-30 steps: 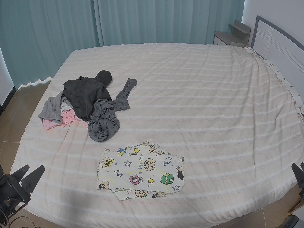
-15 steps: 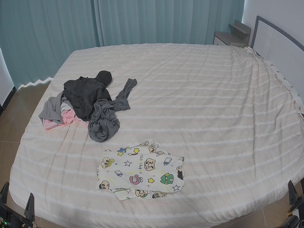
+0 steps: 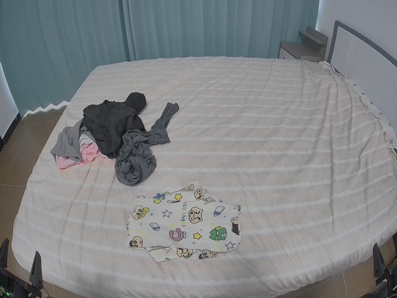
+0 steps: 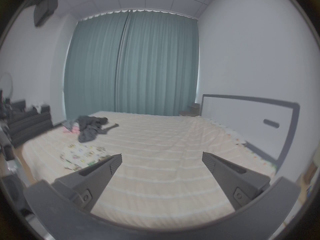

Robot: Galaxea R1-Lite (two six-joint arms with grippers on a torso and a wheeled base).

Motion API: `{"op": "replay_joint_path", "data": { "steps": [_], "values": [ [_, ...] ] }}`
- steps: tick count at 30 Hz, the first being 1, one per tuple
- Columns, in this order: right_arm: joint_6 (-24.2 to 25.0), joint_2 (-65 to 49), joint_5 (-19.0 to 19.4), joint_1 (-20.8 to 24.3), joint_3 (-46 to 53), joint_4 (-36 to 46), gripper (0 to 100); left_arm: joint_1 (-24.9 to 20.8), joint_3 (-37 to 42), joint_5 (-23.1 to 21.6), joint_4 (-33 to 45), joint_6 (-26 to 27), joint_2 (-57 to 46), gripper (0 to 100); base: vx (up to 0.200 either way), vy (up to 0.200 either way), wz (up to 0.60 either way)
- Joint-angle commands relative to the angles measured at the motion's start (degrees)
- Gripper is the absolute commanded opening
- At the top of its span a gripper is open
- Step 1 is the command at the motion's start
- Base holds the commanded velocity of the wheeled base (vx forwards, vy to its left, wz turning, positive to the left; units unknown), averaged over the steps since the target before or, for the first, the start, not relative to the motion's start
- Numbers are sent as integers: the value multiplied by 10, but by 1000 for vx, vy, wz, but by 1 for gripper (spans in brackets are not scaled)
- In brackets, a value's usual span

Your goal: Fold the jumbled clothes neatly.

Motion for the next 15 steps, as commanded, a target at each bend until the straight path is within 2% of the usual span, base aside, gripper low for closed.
{"op": "replay_joint_path", "data": {
  "steps": [1, 2, 5, 6, 8, 10, 12, 15],
  "values": [
    [115, -19, 72, 3, 7, 1, 100, 0, 6, -9, 2, -33, 0, 100, 0, 0, 0],
    [140, -20, 73, 3, 7, 2, 100, 0, 5, -17, 2, -35, 2, 100, 0, 0, 0],
    [161, -20, 72, 3, 7, 0, 100, 0, 5, -35, 2, -34, 2, 100, 0, 0, 0],
    [147, -20, 70, 3, 8, 0, 100, 0, 6, -38, 0, -29, -1, 100, 0, 0, 0],
    [71, -20, 69, 3, 8, 1, 100, 0, 7, -33, 0, -20, -1, 100, 0, 0, 0],
    [16, -20, 70, 3, 7, 2, 100, 0, 6, -40, 0, -18, 0, 100, 0, 0, 0],
    [-12, -20, 76, 3, 4, 15, 100, 0, 6, -39, 1, -19, -1, 100, 0, 0, 0],
    [-8, -20, 86, 3, -7, 48, 100, 0, 6, -38, 1, -20, -1, 100, 0, 0, 0]
  ]
}}
